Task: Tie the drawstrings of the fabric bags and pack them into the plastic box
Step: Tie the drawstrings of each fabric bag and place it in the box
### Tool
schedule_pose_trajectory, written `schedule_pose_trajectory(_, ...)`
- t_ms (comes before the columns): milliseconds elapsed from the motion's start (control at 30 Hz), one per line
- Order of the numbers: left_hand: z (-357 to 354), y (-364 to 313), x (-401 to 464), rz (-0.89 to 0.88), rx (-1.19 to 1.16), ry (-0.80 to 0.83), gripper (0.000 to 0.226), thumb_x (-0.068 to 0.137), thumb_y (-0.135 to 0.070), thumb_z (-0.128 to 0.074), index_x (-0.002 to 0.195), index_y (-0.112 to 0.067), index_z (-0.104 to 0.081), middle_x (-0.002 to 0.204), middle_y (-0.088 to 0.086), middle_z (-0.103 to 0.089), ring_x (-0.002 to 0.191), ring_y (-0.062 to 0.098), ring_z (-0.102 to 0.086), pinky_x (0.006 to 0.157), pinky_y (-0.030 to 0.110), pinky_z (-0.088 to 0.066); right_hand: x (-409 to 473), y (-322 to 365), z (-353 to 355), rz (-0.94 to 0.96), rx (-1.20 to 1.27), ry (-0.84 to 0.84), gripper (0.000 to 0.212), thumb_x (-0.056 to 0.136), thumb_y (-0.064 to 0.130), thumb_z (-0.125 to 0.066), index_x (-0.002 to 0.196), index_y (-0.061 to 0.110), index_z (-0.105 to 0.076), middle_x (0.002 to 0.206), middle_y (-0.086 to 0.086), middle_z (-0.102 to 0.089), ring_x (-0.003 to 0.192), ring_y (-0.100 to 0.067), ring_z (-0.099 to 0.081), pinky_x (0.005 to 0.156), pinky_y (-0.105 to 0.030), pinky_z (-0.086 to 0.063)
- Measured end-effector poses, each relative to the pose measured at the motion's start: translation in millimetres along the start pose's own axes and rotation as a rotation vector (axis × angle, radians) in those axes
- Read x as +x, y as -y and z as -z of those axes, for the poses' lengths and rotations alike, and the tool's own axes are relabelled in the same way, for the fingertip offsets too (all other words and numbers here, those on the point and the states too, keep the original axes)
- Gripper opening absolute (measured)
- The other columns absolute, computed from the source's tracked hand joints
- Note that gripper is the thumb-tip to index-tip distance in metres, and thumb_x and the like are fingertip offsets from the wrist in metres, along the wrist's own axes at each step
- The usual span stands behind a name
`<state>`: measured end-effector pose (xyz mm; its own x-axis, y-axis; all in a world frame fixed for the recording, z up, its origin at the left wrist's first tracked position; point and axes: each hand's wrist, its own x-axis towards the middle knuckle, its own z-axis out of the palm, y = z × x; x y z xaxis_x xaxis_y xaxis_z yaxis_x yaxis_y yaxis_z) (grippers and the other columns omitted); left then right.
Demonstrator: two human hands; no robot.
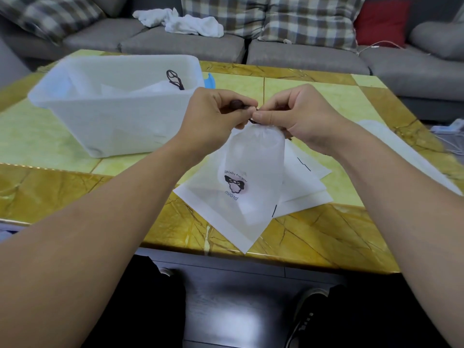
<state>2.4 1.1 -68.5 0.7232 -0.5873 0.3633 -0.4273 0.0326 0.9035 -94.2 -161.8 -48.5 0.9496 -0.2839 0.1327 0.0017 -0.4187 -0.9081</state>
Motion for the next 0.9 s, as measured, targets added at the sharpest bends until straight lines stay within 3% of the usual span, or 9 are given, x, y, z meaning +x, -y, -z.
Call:
schedule_pose_trajectory(133,-0.4,-2.8,-0.1,0.090,-0.075,0.016,0.010,0.088,-0.005,-0.073,0.097,-0.004,-0.076,0.077,0.010,-0.070,0.064,0.013,-0.062,0.069,0.022,-0.056,1.7,-4.2,-3.0,0.270,-0.448,-0.076,0.013,0.088,0.021,-0.074,0.087,0.008,-0.076,0.066,-0.012,-0.059,0.060,-0.010,-0.042,0.056,-0.020,-0.032)
schedule_pose_trajectory(200,0.7,-5.1,0.8,0.108,-0.125,0.016,0.008,0.090,-0.006,-0.071,0.096,-0.004,-0.076,0.076,0.009,-0.070,0.063,0.012,-0.061,0.068,0.021,-0.056,3.4,-4.4,-7.4,0.382,-0.541,-0.147,0.016,0.092,0.021,-0.066,0.088,0.007,-0.074,0.069,-0.002,-0.059,0.064,-0.011,-0.046,0.059,-0.018,-0.034)
schedule_pose_trajectory(300,3.0,-8.7,1.2,0.127,-0.217,0.012,0.008,0.093,-0.006,-0.068,0.097,-0.005,-0.074,0.072,0.003,-0.070,0.063,0.010,-0.062,0.068,0.020,-0.055,6.6,-5.9,-14.9,0.460,-0.585,-0.190,0.022,0.095,0.019,-0.055,0.087,0.004,-0.069,0.077,-0.004,-0.064,0.072,-0.018,-0.053,0.067,-0.029,-0.040)
schedule_pose_trajectory(367,6.0,-10.9,2.9,0.124,-0.263,0.009,0.013,0.094,-0.004,-0.065,0.106,-0.005,-0.070,0.070,-0.001,-0.070,0.064,0.010,-0.064,0.069,0.020,-0.056,7.5,-4.3,-18.1,0.414,-0.453,-0.192,0.021,0.097,0.016,-0.053,0.085,0.007,-0.068,0.078,-0.001,-0.065,0.073,-0.015,-0.055,0.069,-0.029,-0.042)
schedule_pose_trajectory(467,11.0,-12.7,6.0,0.097,-0.296,0.041,0.021,0.097,0.001,-0.058,0.117,-0.004,-0.065,0.073,0.000,-0.069,0.069,0.011,-0.065,0.073,0.021,-0.056,7.0,-2.0,-21.5,0.236,-0.002,-0.101,0.027,0.102,0.013,-0.052,0.078,0.013,-0.065,0.079,0.003,-0.062,0.074,-0.009,-0.052,0.071,-0.025,-0.041)
schedule_pose_trajectory(600,10.9,-14.9,5.4,0.086,-0.255,0.006,0.013,0.096,0.000,-0.061,0.105,-0.008,-0.064,0.070,-0.001,-0.072,0.066,0.010,-0.067,0.070,0.020,-0.055,4.5,2.2,-23.0,0.103,0.407,0.043,0.030,0.104,0.013,-0.048,0.077,0.010,-0.060,0.079,-0.004,-0.058,0.073,-0.016,-0.050,0.068,-0.024,-0.042)
schedule_pose_trajectory(733,8.2,-14.6,4.2,0.125,-0.251,-0.081,0.007,0.091,-0.004,-0.068,0.086,-0.007,-0.071,0.071,0.002,-0.074,0.061,0.010,-0.066,0.062,0.017,-0.052,3.7,7.4,-24.6,0.114,0.425,0.055,0.030,0.103,0.016,-0.050,0.076,0.012,-0.061,0.075,-0.001,-0.059,0.068,-0.014,-0.053,0.064,-0.023,-0.043)
schedule_pose_trajectory(900,-2.4,-13.5,0.1,0.163,-0.226,-0.095,0.012,0.094,-0.012,-0.067,0.088,-0.007,-0.077,0.080,0.004,-0.077,0.069,0.011,-0.068,0.066,0.020,-0.054,5.8,8.7,-24.5,0.135,0.239,-0.080,0.029,0.103,0.011,-0.051,0.076,0.012,-0.063,0.073,0.006,-0.061,0.068,-0.007,-0.052,0.068,-0.021,-0.042)
